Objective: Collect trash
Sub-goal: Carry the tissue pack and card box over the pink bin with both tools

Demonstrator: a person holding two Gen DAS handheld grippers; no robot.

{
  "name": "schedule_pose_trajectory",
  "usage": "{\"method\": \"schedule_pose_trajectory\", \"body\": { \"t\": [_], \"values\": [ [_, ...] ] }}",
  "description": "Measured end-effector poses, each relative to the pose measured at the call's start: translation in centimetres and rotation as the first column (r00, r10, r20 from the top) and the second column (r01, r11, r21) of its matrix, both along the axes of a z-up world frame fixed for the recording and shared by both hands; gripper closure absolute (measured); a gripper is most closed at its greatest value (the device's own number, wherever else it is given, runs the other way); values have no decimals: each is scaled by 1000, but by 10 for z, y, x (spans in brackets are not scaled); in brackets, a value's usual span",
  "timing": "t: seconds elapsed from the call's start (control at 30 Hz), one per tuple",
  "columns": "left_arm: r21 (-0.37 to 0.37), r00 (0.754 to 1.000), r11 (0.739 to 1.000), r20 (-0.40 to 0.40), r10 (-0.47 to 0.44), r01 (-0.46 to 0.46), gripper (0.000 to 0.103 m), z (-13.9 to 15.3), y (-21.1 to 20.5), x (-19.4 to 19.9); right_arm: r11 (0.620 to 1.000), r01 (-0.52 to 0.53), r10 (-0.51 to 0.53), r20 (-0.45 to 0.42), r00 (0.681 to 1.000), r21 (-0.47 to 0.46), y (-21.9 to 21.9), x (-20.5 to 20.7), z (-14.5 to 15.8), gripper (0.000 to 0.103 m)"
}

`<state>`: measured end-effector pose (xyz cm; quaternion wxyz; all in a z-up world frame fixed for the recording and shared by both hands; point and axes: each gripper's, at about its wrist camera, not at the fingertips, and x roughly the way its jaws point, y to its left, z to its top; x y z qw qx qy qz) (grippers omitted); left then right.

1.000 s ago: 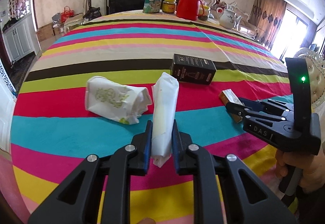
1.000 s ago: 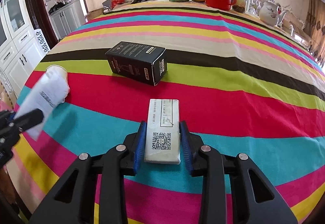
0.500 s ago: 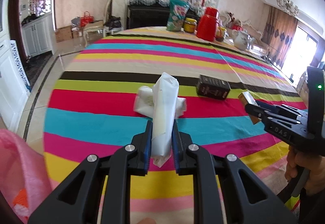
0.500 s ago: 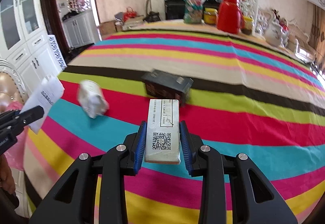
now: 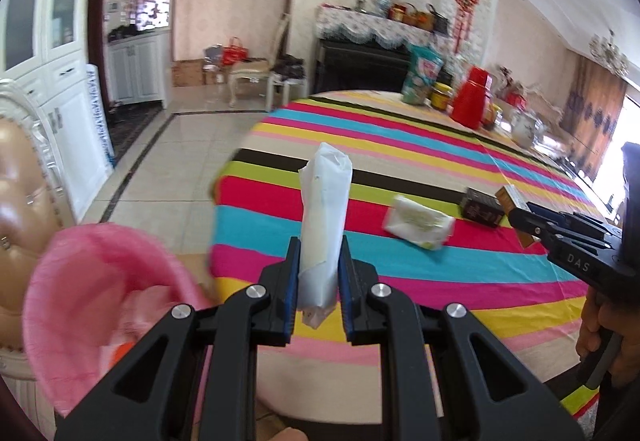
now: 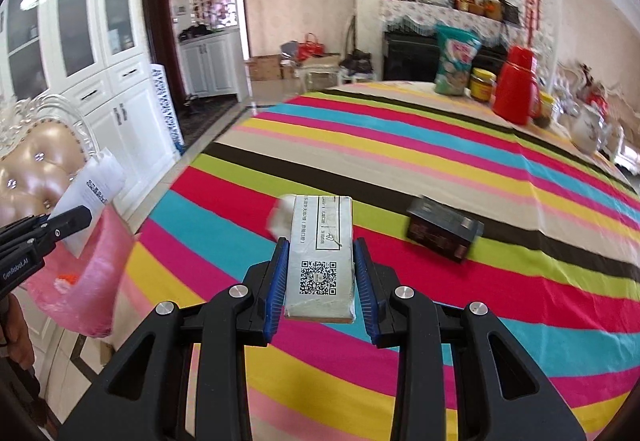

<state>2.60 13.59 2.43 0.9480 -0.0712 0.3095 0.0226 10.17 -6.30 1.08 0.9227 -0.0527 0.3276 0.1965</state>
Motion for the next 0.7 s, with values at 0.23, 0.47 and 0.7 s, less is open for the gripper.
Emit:
{"method": "schedule_pose_trajectory", "body": {
  "t": [0.23,0.47,0.7],
  "values": [
    [4,992,992,31,123,-123,86,14,61,-45,995,-102,102,30,994,-2,57,-19,15,72],
    [5,976,977,45,214,-214,86,21,112,-80,978,-207,207,41,977,-2,116,-36,24,72],
    [-5,961,962,41,274,-274,86,17,144,-97,954,-301,301,34,953,-8,173,-50,23,72]
  ]
}}
